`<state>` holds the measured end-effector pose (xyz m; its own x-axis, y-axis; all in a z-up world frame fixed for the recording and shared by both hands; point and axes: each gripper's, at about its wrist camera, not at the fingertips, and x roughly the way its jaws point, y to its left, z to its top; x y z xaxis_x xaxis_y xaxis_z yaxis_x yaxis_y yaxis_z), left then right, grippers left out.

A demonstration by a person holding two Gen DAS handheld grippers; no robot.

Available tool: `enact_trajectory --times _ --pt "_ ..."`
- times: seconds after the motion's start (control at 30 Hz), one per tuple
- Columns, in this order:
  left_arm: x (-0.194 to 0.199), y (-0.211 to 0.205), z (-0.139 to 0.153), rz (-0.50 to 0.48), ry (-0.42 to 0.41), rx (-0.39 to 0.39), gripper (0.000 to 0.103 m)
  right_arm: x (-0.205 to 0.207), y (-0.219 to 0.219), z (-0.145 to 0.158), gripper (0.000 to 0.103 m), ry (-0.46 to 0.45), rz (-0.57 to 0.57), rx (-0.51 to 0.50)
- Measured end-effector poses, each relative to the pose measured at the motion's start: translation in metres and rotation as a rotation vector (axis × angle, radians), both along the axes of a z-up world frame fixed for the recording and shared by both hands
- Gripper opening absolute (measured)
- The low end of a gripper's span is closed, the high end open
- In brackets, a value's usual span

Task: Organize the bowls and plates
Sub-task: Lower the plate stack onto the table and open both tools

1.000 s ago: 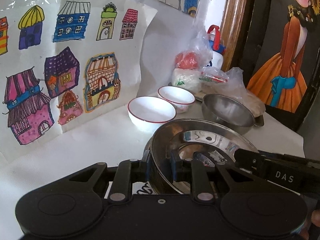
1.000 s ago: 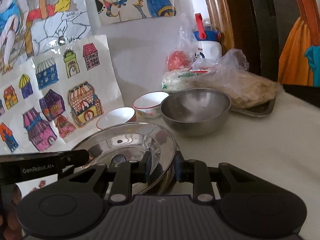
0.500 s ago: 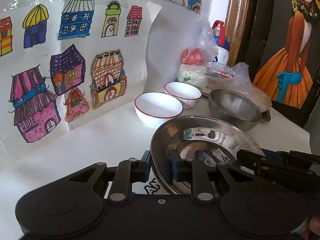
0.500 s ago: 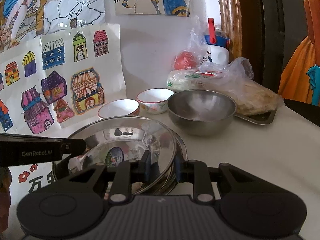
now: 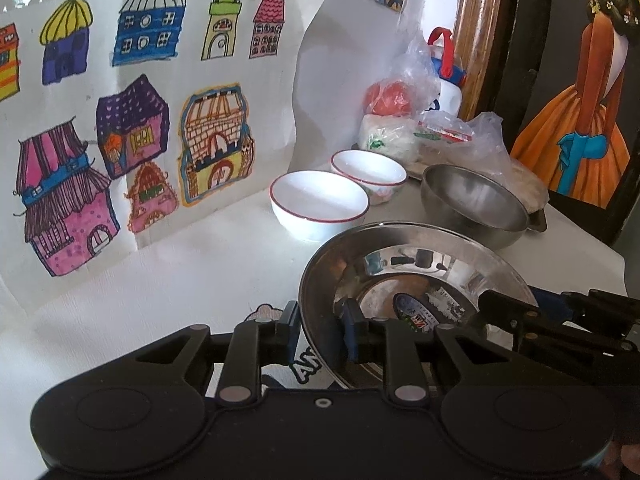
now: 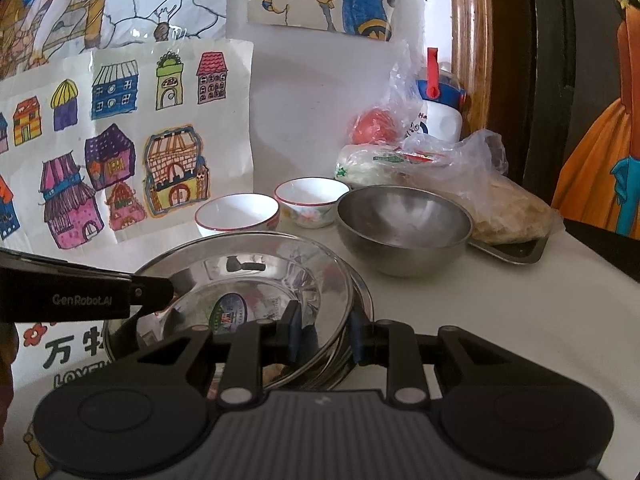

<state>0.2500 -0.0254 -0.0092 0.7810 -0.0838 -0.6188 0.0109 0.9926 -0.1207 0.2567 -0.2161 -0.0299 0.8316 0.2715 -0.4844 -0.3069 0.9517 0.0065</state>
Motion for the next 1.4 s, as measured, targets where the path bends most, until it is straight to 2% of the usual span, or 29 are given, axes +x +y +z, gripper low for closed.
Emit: enact_trajectory --times 0.4,0.7,0.73,0.8,0.97,1.03,1.13,1.4 --pt "0.002 0.001 -0.002 -0.003 0.013 -0.007 0.025 -0.004 0.011 -0.004 0.032 -0.044 0.004 -0.091" --pt "0.001 0.002 -0.003 -0.008 0.009 -0.023 0.027 -0.007 0.014 -0.004 0.037 -0.065 0.013 -0.118" --pt "0.000 0.003 -0.003 -0.008 0.009 -0.029 0.028 -0.009 0.015 -0.003 0.047 -0.077 0.012 -0.131" --pt "0.000 0.004 -0.003 -0.003 0.009 -0.036 0.031 -0.013 0.018 -0.002 0.060 -0.117 0.004 -0.164" --pt "-0.006 0.007 0.000 0.011 -0.003 -0.043 0.042 -0.020 0.015 0.002 0.064 -0.132 -0.004 -0.161" --pt "-0.009 0.008 0.003 0.019 -0.013 -0.043 0.051 -0.024 0.012 0.006 0.071 -0.139 -0.017 -0.140" --pt "-0.017 0.009 0.009 0.030 -0.033 -0.039 0.061 -0.031 0.006 0.013 0.079 -0.157 -0.038 -0.108" --pt "-0.039 0.012 0.025 0.036 -0.080 -0.042 0.073 -0.056 -0.003 0.029 0.096 -0.200 -0.089 -0.069"
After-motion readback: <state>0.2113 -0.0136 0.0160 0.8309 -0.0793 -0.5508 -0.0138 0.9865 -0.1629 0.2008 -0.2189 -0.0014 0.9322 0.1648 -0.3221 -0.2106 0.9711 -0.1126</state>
